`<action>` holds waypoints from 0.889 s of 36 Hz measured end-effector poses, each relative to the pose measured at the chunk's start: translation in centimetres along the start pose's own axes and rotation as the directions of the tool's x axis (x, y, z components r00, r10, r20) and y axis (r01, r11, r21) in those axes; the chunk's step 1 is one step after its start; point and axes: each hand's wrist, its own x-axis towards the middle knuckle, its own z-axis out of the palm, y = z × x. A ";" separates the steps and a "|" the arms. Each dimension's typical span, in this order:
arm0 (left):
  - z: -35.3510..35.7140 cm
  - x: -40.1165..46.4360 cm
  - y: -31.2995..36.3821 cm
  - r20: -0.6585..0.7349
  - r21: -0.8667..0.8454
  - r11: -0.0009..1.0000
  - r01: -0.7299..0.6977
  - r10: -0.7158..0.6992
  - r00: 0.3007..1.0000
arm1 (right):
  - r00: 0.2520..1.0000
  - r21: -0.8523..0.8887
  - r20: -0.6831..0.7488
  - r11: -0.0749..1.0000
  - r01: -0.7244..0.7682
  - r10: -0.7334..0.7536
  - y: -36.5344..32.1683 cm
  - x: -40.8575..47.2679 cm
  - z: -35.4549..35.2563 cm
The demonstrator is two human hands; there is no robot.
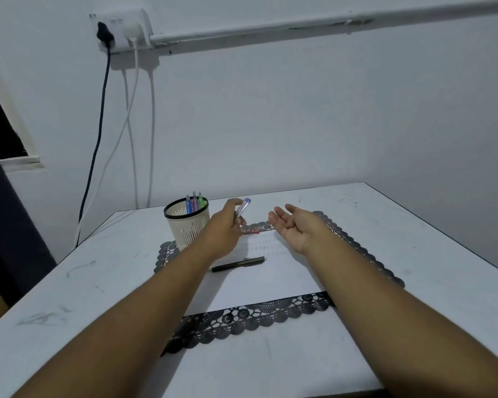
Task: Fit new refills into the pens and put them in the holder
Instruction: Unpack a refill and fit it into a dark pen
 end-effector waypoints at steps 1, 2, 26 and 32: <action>0.2 0.3 -0.2 0.005 0.145 0.989 -0.014 0.014 1.000 | 1.000 0.008 -0.009 1.000 0.002 -0.002 -0.1 0.2 -0.1; 0.4 0.7 -0.3 0.007 0.273 0.962 -0.023 0.022 1.000 | 1.000 0.011 -0.019 1.000 0.004 -0.004 -0.1 0.4 -0.3; 1.0 -1.8 2.2 -0.120 0.091 0.955 -0.282 0.292 0.949 | 0.996 -0.023 0.057 0.997 0.069 -0.067 1.0 -0.4 0.8; 1.3 -3.5 1.1 -0.116 0.025 0.959 -0.283 0.284 0.952 | 0.989 -0.137 0.126 0.986 0.099 -0.081 3.0 -1.4 1.5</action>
